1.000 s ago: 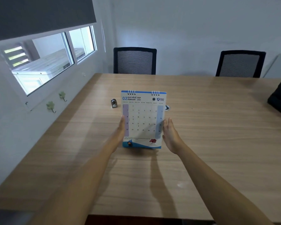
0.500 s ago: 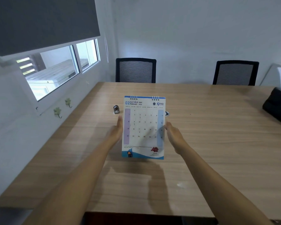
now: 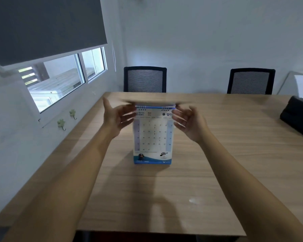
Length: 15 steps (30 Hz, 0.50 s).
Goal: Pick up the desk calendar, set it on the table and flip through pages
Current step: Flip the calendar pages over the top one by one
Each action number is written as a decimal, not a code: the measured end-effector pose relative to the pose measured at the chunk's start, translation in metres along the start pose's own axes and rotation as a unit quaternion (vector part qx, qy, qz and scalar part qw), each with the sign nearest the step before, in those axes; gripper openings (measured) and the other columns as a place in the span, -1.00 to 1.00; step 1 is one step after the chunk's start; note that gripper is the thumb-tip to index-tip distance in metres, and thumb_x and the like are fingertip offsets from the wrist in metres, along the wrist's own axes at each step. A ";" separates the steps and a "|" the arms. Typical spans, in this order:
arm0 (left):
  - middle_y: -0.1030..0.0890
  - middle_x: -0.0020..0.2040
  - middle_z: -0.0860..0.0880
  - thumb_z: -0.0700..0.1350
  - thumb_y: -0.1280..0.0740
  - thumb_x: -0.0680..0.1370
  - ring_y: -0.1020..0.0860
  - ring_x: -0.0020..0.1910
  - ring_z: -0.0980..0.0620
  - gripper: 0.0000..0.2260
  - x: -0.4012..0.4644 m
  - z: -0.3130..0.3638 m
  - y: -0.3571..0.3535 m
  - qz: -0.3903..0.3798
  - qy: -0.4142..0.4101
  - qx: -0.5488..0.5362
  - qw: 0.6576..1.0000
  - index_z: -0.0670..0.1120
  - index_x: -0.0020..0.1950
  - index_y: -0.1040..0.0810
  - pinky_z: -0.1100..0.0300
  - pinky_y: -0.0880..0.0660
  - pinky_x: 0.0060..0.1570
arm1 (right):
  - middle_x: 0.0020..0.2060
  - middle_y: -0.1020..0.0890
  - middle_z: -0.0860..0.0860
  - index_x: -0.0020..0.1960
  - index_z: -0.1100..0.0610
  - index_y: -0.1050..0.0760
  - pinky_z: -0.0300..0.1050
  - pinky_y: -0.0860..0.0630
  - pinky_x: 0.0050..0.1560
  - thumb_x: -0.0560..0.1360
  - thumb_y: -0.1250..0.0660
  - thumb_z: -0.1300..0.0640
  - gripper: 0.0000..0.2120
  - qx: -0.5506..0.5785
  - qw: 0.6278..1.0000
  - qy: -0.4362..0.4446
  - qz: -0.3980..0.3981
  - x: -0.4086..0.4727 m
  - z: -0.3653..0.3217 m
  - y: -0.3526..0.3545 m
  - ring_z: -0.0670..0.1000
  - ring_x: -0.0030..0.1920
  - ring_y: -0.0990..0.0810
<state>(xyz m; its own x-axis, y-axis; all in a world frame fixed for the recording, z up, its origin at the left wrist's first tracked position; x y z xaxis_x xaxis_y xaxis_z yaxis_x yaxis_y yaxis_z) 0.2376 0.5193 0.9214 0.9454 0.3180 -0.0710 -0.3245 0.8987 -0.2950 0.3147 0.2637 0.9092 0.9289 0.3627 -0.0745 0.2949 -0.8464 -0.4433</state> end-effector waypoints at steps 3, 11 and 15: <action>-0.56 0.25 -0.04 0.34 0.17 0.54 -0.48 0.27 -0.12 -0.36 0.011 0.012 -0.021 -0.001 -0.066 0.124 0.990 -0.01 0.14 -0.55 -0.04 -0.39 0.21 | 0.09 -0.63 -0.08 0.09 0.05 -0.54 -0.03 -0.42 0.13 0.58 -0.04 -0.03 -0.67 -0.099 0.993 0.070 0.014 0.013 -0.007 -0.016 0.01 0.18 -0.50; -0.42 0.42 -0.07 0.21 0.09 0.59 -0.34 0.41 -0.12 -0.49 0.063 0.004 -0.034 0.001 -0.127 0.504 0.854 0.03 0.40 -0.37 0.10 -0.24 0.19 | 0.57 0.13 -0.09 0.56 -0.06 0.10 0.26 0.15 0.51 0.60 0.16 -0.16 -0.45 -0.690 0.713 0.124 -0.001 0.059 0.010 -0.025 0.09 0.56 0.24; -0.39 0.43 -0.12 0.13 0.09 0.62 -0.36 0.39 -0.12 -0.54 0.078 -0.006 -0.030 -0.040 -0.119 0.572 0.810 -0.06 0.32 -0.42 0.03 -0.32 0.29 | 0.56 0.20 -0.14 0.55 -0.08 0.20 0.31 0.31 0.43 0.53 0.19 -0.30 -0.34 -0.727 0.679 0.101 0.015 0.068 0.024 -0.016 0.07 0.53 0.36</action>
<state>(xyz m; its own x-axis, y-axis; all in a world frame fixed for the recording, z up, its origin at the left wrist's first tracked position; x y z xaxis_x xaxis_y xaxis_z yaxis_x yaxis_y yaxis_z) 0.3216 0.5152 0.9190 0.9765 0.1710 0.1309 -0.2062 0.5673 0.7973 0.3682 0.3116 0.8899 0.9078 0.4004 0.1245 0.0489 -0.3960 0.9170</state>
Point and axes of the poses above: each hand's wrist, its own x-axis towards the middle knuckle, its own y-axis out of the back of the hand, z = x × y, the point moved 1 cm from there along x, towards the middle knuckle
